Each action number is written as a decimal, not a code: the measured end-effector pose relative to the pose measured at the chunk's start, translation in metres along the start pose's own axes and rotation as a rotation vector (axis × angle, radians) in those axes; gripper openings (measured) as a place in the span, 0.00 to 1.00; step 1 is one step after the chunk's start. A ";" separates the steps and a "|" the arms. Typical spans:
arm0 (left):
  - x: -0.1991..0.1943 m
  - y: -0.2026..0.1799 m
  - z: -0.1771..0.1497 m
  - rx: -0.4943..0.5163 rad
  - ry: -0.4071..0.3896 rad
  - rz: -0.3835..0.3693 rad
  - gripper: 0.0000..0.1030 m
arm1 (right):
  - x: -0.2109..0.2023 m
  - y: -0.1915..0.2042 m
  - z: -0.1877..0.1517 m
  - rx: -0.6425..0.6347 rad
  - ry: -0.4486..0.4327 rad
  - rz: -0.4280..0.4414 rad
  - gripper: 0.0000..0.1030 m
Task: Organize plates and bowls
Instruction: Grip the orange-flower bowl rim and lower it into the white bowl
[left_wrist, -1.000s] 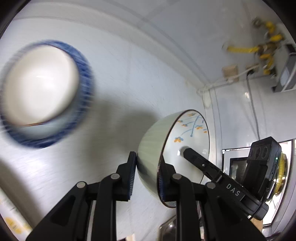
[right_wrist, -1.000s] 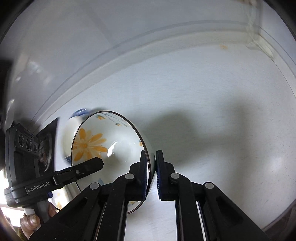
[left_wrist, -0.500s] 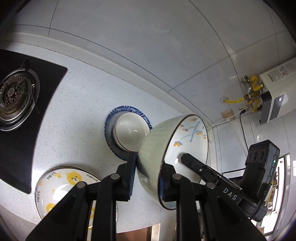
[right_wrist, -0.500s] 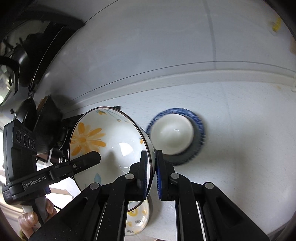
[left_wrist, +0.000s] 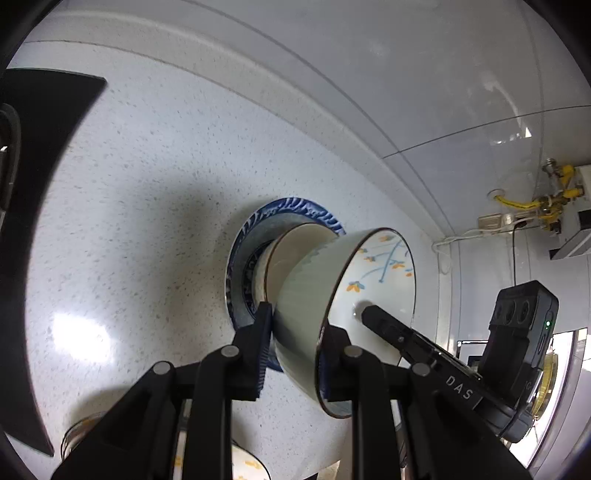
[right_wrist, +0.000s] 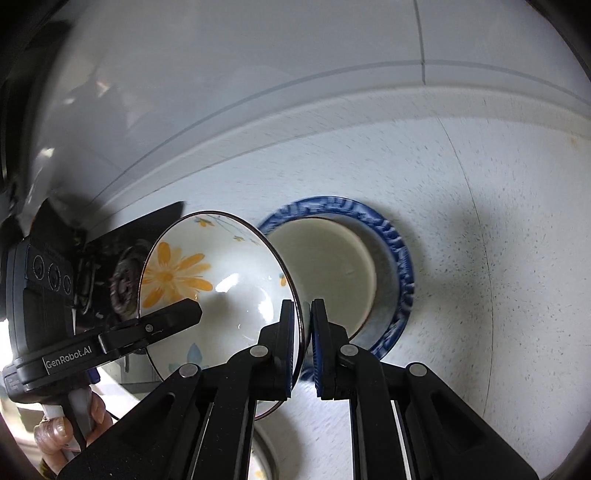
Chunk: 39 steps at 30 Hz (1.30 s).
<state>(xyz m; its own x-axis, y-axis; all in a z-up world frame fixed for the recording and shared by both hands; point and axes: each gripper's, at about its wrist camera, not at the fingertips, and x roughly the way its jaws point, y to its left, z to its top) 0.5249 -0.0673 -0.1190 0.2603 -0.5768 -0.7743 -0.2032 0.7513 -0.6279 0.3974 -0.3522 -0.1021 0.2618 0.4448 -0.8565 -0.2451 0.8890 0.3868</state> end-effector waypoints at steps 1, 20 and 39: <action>0.009 0.003 0.003 0.003 0.014 0.003 0.20 | 0.003 -0.004 0.001 0.007 0.007 -0.002 0.09; 0.048 -0.002 0.047 0.201 0.216 -0.067 0.24 | 0.021 -0.038 0.001 0.149 0.032 0.015 0.07; 0.047 -0.001 0.063 0.283 0.251 -0.100 0.22 | 0.009 -0.012 -0.011 0.170 -0.010 -0.058 0.23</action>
<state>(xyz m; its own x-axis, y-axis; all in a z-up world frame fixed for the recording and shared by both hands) 0.5964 -0.0748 -0.1498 0.0190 -0.6860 -0.7274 0.0891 0.7258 -0.6821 0.3922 -0.3606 -0.1183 0.2803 0.3926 -0.8759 -0.0685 0.9184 0.3897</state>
